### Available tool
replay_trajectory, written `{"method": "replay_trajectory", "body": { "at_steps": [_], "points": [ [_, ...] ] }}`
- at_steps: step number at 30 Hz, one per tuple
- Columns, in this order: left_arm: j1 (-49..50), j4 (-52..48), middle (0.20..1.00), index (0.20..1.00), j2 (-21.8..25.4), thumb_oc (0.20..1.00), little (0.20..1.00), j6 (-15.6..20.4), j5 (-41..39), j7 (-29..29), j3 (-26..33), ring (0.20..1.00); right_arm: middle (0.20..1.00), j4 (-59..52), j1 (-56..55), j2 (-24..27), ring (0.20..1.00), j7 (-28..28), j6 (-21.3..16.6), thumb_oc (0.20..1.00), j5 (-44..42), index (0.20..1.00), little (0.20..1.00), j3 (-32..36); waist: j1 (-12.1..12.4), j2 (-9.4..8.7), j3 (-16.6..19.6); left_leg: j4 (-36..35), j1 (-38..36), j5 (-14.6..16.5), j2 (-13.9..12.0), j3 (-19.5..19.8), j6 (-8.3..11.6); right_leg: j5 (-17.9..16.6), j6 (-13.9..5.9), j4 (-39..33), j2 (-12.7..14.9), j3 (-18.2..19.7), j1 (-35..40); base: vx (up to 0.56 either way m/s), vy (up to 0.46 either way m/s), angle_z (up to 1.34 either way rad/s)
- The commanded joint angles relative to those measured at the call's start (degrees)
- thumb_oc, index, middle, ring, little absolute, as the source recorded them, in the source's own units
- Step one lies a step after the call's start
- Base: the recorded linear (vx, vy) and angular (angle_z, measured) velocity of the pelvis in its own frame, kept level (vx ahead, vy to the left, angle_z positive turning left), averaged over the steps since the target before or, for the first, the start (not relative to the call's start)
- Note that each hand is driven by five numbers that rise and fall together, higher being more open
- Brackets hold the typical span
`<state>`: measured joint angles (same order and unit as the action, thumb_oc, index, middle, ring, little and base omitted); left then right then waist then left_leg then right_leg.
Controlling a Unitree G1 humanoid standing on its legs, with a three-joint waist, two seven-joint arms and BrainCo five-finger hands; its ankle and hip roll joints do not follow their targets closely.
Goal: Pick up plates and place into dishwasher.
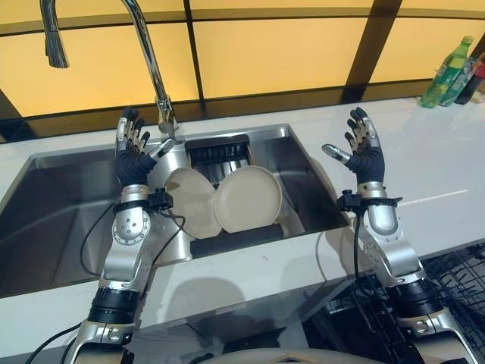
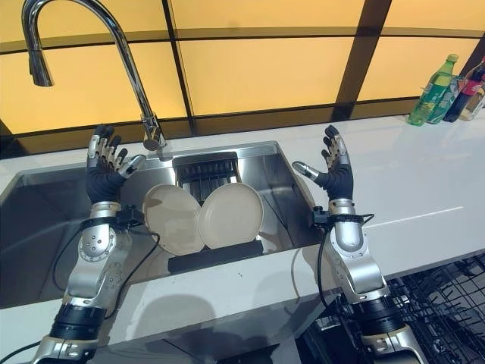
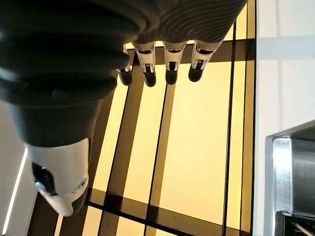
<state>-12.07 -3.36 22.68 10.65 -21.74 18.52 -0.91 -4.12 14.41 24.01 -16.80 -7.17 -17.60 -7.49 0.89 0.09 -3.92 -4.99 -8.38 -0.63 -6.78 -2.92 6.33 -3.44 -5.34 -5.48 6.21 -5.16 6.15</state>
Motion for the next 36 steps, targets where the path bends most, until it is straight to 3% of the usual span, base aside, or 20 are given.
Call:
{"method": "replay_trajectory", "body": {
  "at_steps": [1, 8, 14, 19, 27, 36],
  "points": [
    [-3.56, -0.61, 1.0, 1.0, 5.03, 1.0, 1.0, 3.75, 6.6, -0.25, 1.34, 1.0, 1.0, -1.86, 4.44, 1.35, 1.0, 0.22, -4.23, 1.0, -1.19, 1.0, 1.0, 1.04, 0.4, -0.47, 2.91, 1.57, 2.8, 1.24, -1.94, -2.26, 0.29, 4.84, -2.52, 3.69, 4.4, -5.51, 0.59, 0.0, 0.0, 0.0],
    [-4.49, 2.35, 1.0, 1.0, 10.54, 1.0, 1.0, 2.35, 12.45, -0.3, 3.66, 1.0, 1.0, -1.06, 4.33, 2.57, 1.0, 1.03, -4.58, 1.0, -2.15, 1.0, 1.0, 1.12, 0.35, -0.04, 3.27, 1.53, 2.94, 0.87, -2.07, -2.45, 0.56, 4.64, -2.57, 3.5, 4.43, -5.5, 0.55, 0.0, 0.0, 0.0],
    [-4.41, 6.87, 1.0, 1.0, 17.99, 1.0, 1.0, 1.32, 25.03, 1.83, 4.97, 1.0, 1.0, -1.0, 4.24, 4.76, 1.0, 1.75, -3.63, 1.0, -3.13, 1.0, 1.0, 1.16, 0.42, 0.46, 3.47, 1.48, 3.26, 0.53, -2.09, -2.47, 0.69, 4.51, -2.69, 3.3, 4.53, -5.45, 0.42, 0.04, 0.039, 0.01],
    [-3.15, 11.68, 1.0, 1.0, 24.08, 1.0, 1.0, 3.14, 34.66, 2.8, 5.99, 1.0, 1.0, -1.17, 3.53, 6.42, 1.0, 2.81, -3.19, 1.0, -3.93, 1.0, 1.0, 1.99, 0.41, 1.0, 3.29, 1.57, 3.6, 0.25, -2.09, -2.73, 0.81, 4.39, -2.85, 3.38, 4.82, -5.61, 0.2, 0.06, 0.064, 0.01],
    [-1.47, 14.69, 1.0, 1.0, 31.72, 1.0, 1.0, 9.02, 46.98, 3.91, 3.55, 1.0, 1.0, -0.76, 1.95, 8.0, 1.0, 3.83, -2.21, 1.0, -5.09, 1.0, 1.0, 2.04, 0.62, 1.31, 2.87, 1.33, 4.01, 0.19, -1.42, -2.67, 0.57, 4.13, -3.3, 3.43, 5.46, -5.96, -0.03, 0.09, 0.073, 0.03],
    [-2.01, 19.7, 1.0, 1.0, 37.93, 1.0, 1.0, 13.41, 64.11, 14.23, -3.77, 1.0, 1.0, 0.32, 0.54, 9.48, 1.0, 4.84, -3.46, 1.0, -6.06, 1.0, 1.0, 0.93, -0.05, 1.28, 2.43, 0.68, 3.39, 1.03, -0.6, -3.12, 0.13, 4.35, -4.16, 3.6, 6.4, -5.89, 0.21, 0.1, 0.064, 0.07]
  ]
}}
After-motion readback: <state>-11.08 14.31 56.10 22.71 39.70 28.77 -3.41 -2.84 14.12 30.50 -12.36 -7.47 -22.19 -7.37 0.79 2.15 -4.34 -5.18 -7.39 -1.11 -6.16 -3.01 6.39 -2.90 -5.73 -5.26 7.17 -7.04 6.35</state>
